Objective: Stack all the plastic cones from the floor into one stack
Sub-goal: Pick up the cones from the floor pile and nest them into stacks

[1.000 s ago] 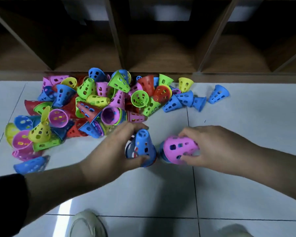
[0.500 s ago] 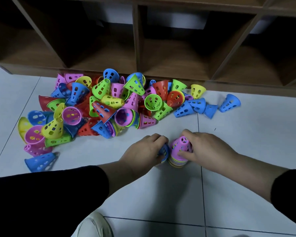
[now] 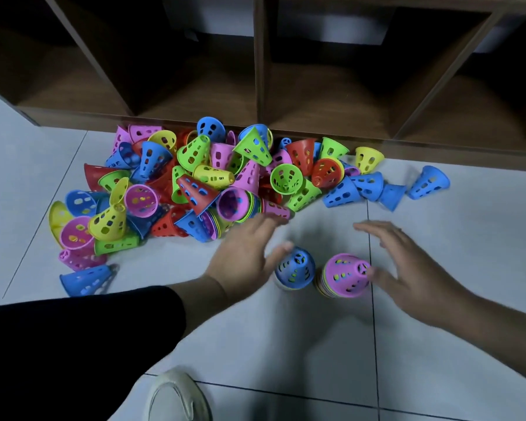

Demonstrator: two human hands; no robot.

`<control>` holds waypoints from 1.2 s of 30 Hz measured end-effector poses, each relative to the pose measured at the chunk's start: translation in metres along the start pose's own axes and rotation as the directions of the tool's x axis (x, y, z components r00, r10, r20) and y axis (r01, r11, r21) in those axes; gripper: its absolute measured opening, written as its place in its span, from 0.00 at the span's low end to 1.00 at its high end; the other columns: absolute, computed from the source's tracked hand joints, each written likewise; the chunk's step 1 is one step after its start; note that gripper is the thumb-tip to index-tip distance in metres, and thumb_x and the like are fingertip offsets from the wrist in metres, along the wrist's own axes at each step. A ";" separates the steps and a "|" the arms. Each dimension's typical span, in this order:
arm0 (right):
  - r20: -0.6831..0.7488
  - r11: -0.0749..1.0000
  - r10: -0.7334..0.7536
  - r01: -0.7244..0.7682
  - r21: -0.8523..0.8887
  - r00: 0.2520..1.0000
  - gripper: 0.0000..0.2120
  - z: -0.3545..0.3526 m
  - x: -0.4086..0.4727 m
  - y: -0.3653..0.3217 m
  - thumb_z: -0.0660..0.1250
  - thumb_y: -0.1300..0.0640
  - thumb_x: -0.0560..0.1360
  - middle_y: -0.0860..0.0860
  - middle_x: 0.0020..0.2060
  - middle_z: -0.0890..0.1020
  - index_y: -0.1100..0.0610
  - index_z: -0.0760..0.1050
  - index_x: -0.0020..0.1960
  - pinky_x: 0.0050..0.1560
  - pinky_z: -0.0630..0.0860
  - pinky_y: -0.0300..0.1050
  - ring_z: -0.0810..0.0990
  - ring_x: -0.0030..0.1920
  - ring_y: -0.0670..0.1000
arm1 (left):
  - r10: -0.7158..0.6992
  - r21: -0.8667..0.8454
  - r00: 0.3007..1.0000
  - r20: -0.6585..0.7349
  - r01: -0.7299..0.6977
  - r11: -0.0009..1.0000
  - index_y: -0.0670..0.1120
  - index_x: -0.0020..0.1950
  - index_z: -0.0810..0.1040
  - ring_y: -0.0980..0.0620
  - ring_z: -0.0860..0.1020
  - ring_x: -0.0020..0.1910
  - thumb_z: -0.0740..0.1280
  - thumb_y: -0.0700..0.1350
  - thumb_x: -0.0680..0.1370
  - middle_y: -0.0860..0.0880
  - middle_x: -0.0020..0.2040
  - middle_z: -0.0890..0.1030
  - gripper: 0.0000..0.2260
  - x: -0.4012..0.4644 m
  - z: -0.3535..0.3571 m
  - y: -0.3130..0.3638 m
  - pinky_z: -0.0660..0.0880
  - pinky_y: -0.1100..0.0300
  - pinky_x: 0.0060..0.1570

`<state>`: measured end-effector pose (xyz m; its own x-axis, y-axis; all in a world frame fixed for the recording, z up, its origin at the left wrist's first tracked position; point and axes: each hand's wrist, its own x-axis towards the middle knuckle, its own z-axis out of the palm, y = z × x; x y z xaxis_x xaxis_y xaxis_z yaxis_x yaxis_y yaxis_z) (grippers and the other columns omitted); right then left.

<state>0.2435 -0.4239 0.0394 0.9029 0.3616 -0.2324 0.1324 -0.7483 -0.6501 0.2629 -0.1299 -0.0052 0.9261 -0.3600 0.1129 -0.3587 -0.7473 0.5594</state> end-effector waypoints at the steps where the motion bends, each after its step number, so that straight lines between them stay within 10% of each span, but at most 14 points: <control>1: -0.032 0.999 -0.004 0.005 0.044 0.999 0.32 -0.006 0.010 -0.002 0.54 0.23 0.72 0.30 0.68 0.68 0.37 0.63 0.71 0.64 0.69 0.43 0.67 0.70 0.37 | -0.021 0.090 0.999 -0.036 0.024 0.996 0.47 0.67 0.73 0.47 0.75 0.60 0.62 0.55 0.81 0.46 0.63 0.76 0.18 0.008 -0.006 -0.013 0.72 0.51 0.59; 9: 0.285 0.940 -0.013 0.109 -0.323 0.958 0.25 0.008 0.149 -0.031 0.69 0.42 0.77 0.47 0.65 0.76 0.47 0.70 0.71 0.51 0.70 0.41 0.76 0.61 0.48 | -0.113 0.634 0.988 0.108 0.019 0.773 0.48 0.64 0.76 0.39 0.73 0.62 0.71 0.55 0.73 0.41 0.66 0.74 0.22 0.030 -0.039 -0.087 0.68 0.44 0.60; 13: 0.340 0.884 0.035 0.130 -0.450 0.940 0.35 0.058 0.196 -0.041 0.72 0.45 0.75 0.55 0.67 0.75 0.54 0.64 0.76 0.60 0.74 0.48 0.76 0.64 0.57 | 0.014 0.645 0.987 0.161 -0.116 0.756 0.48 0.60 0.81 0.43 0.74 0.53 0.71 0.61 0.72 0.46 0.53 0.77 0.23 0.035 -0.025 -0.083 0.67 0.48 0.53; 20: 0.304 0.865 0.055 0.107 -0.490 0.951 0.28 0.101 0.223 -0.026 0.75 0.42 0.69 0.50 0.45 0.75 0.54 0.67 0.59 0.47 0.79 0.55 0.79 0.48 0.57 | -0.280 0.623 0.959 0.048 0.190 0.759 0.48 0.52 0.83 0.43 0.73 0.50 0.68 0.53 0.75 0.47 0.48 0.76 0.11 0.055 0.003 -0.068 0.61 0.51 0.48; 29: 0.214 0.855 0.010 0.102 -0.508 0.977 0.30 0.119 0.230 -0.014 0.73 0.39 0.70 0.49 0.42 0.72 0.53 0.61 0.59 0.37 0.71 0.49 0.80 0.46 0.59 | -0.404 0.618 0.910 0.094 0.265 0.740 0.47 0.36 0.64 0.44 0.68 0.34 0.64 0.41 0.75 0.45 0.39 0.81 0.11 0.069 0.017 -0.055 0.60 0.55 0.42; 36: 0.179 0.824 -0.018 0.116 -0.554 0.984 0.30 0.104 0.224 -0.019 0.70 0.33 0.70 0.51 0.43 0.76 0.54 0.63 0.57 0.33 0.69 0.47 0.77 0.40 0.56 | -0.560 0.426 0.826 0.072 0.482 0.766 0.49 0.44 0.72 0.43 0.70 0.37 0.64 0.45 0.78 0.47 0.39 0.75 0.04 0.068 0.018 -0.058 0.66 0.55 0.35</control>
<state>0.4006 -0.2711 -0.0761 0.8128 0.4684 -0.3462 0.4401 -0.8833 -0.1619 0.3444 -0.1217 -0.0449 0.9569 0.0807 -0.2789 0.1217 -0.9837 0.1327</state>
